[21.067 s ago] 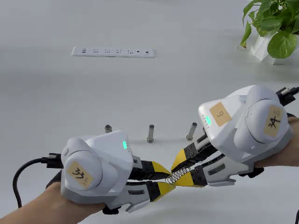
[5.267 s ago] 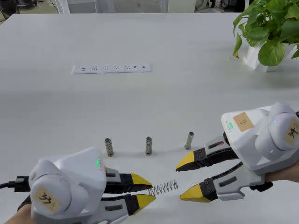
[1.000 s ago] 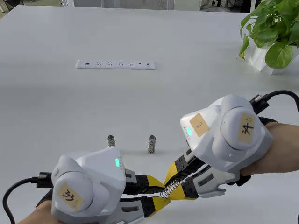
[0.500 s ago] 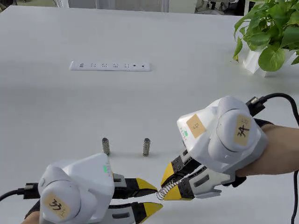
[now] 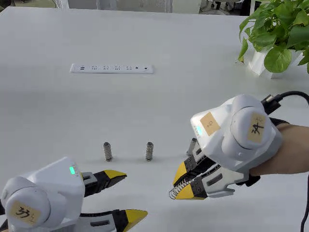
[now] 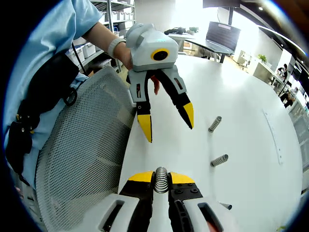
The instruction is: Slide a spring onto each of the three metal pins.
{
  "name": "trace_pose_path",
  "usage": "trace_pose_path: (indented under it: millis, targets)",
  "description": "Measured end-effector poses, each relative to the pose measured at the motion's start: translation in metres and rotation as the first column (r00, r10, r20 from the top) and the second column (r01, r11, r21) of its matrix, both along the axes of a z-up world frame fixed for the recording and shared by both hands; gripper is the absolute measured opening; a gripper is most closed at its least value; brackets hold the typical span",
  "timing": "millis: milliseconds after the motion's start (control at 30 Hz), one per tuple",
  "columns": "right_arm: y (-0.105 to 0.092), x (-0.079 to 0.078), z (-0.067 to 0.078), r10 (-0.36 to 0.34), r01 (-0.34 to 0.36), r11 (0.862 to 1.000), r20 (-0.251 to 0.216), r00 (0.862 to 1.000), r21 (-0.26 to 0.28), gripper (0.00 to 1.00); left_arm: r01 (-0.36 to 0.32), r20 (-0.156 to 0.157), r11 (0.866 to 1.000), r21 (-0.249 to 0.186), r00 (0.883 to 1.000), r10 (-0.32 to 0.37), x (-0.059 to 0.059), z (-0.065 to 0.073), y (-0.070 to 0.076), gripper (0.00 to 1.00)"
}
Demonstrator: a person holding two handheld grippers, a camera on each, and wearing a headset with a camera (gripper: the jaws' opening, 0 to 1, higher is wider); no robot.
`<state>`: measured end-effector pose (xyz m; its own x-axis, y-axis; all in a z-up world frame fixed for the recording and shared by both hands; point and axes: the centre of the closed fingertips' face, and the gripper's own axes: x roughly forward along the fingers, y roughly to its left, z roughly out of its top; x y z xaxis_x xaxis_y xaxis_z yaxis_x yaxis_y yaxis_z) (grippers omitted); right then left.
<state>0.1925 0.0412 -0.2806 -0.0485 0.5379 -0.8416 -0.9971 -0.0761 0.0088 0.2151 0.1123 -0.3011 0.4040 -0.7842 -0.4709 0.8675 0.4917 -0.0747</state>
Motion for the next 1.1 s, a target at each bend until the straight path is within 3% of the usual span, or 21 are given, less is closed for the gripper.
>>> trace_pose_path:
  millis: [533, 800, 1100]
  targets:
    - [-0.025, 0.024, 0.002, -0.056, 0.057, 0.998, 0.027, 0.998, -0.022, 0.08, -0.143, 0.005, 0.990, 0.008, 0.990, 0.143, 0.015, 0.001, 0.041, 0.75]
    - [-0.037, 0.045, 0.006, -0.062, 0.065, 0.996, 0.051, 0.997, -0.059, 0.08, -0.173, -0.007, 0.985, 0.028, 0.985, 0.173, 0.018, -0.005, 0.052, 0.98]
    - [-0.052, 0.078, 0.008, -0.063, 0.070, 0.992, 0.071, 0.996, -0.103, 0.08, -0.176, -0.025, 0.983, 0.042, 0.984, 0.177, 0.017, -0.010, 0.056, 0.99]
